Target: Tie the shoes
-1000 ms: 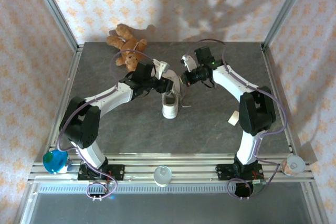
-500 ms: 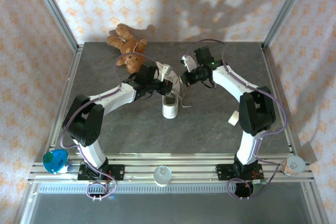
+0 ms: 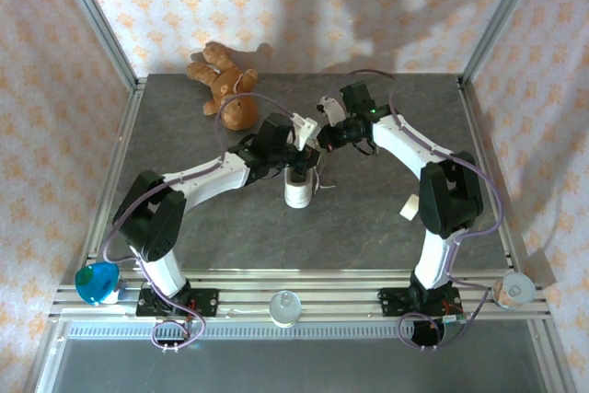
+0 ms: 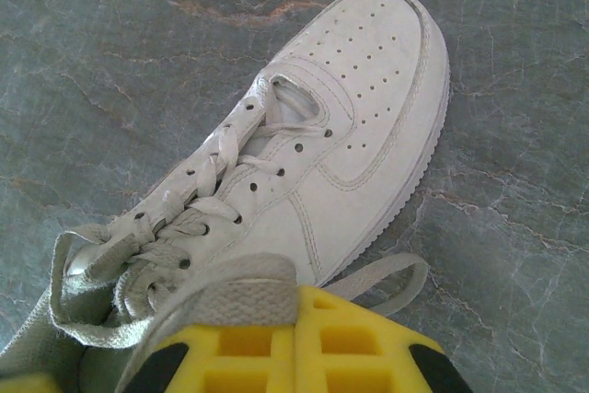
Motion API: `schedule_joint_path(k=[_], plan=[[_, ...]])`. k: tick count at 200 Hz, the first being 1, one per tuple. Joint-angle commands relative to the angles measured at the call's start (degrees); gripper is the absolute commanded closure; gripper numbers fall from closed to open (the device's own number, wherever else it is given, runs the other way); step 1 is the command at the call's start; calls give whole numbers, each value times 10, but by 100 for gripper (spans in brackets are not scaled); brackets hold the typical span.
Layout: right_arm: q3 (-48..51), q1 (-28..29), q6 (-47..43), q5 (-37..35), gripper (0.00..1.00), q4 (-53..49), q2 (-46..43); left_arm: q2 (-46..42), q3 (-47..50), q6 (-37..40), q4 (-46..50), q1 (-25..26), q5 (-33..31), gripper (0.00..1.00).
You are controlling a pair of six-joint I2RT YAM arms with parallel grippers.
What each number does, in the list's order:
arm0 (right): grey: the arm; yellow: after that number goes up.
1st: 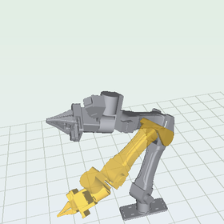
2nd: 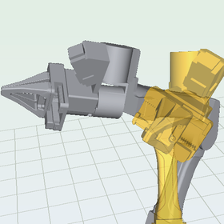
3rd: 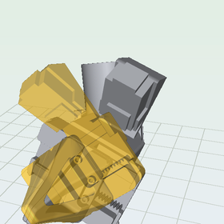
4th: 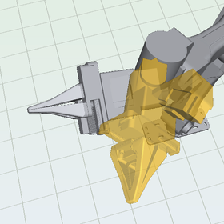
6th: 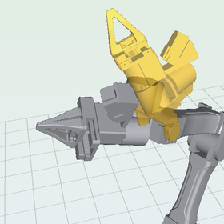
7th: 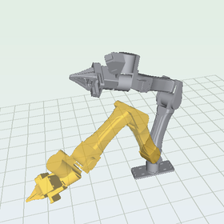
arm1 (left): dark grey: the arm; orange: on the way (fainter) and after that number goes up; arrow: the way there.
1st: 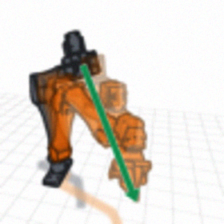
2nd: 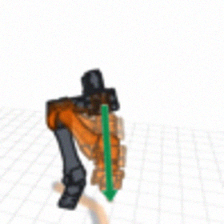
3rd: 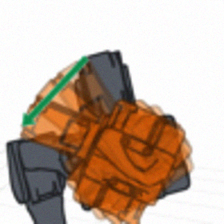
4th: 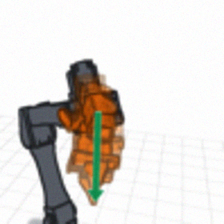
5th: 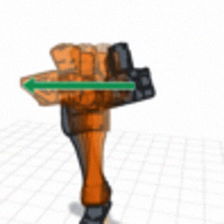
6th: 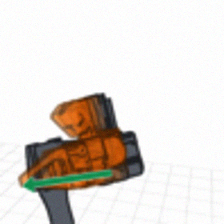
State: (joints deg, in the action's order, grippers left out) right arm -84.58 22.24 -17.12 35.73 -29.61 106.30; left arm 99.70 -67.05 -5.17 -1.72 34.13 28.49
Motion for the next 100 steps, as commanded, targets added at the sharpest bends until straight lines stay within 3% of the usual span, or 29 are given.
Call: schedule_joint_path(k=[1,17,60,100], plan=[[0,3,-3,-8,100,-14,-20,13,-16,23,2,-3,-29,71],[0,4,-9,-6,100,-13,-20,6,-24,37,22,-3,-31,62],[4,4,-21,-6,100,-1,-20,-26,-59,108,123,-11,-34,53],[19,4,-25,-7,100,27,-29,-69,-54,143,135,-74,35,53]])
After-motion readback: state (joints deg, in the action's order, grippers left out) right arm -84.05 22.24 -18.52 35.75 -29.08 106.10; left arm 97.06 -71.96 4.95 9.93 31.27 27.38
